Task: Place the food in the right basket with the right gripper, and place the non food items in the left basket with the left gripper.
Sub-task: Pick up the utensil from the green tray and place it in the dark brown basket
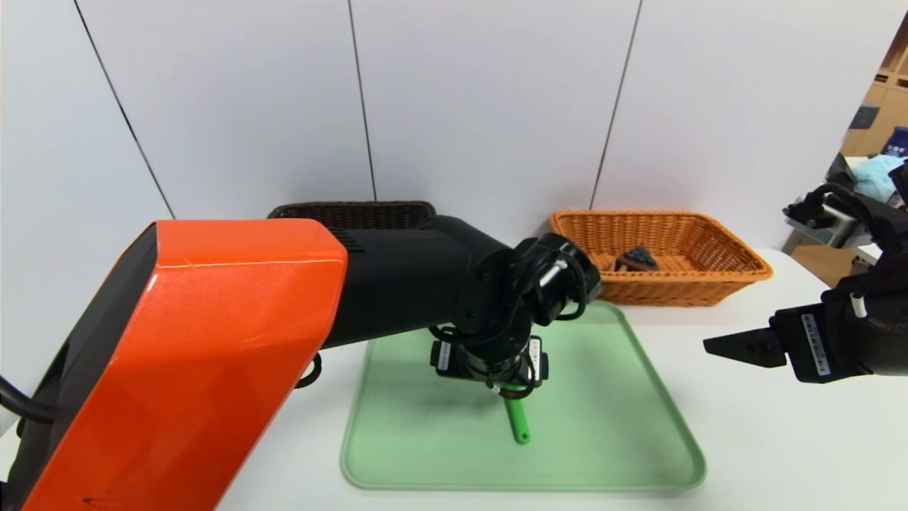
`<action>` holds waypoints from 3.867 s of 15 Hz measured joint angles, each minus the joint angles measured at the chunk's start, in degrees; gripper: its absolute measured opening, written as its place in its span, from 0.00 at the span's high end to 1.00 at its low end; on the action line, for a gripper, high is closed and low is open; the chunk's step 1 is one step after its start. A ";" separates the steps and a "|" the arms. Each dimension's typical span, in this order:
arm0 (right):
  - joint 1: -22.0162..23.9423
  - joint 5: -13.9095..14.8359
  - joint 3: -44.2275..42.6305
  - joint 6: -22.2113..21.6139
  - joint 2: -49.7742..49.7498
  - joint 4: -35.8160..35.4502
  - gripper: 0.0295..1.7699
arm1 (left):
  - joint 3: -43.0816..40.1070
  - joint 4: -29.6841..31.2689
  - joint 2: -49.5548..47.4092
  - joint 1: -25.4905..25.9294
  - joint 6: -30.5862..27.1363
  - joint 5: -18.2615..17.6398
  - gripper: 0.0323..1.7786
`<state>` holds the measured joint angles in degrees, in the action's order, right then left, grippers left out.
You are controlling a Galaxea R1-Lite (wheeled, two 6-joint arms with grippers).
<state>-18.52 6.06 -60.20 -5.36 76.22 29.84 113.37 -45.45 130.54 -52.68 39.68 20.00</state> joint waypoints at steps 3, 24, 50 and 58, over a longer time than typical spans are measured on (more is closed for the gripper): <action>0.00 -0.06 0.00 -0.01 -0.41 0.04 0.04 | 0.00 -0.26 0.11 -0.38 0.01 0.02 0.05; 0.44 -0.46 -0.27 0.22 -0.98 -0.09 0.04 | 0.00 -1.35 1.07 -0.77 0.23 1.82 0.05; 0.63 -0.89 0.02 0.22 -0.50 -0.07 0.04 | 0.00 0.55 -0.83 -1.29 3.45 1.22 0.95; 0.69 -0.91 0.33 0.20 -0.52 0.02 0.04 | 0.00 0.91 -7.08 -2.32 3.49 1.22 0.95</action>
<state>-17.82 5.14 -59.87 -5.17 75.69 29.87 113.37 -44.53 123.45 -54.99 43.17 21.22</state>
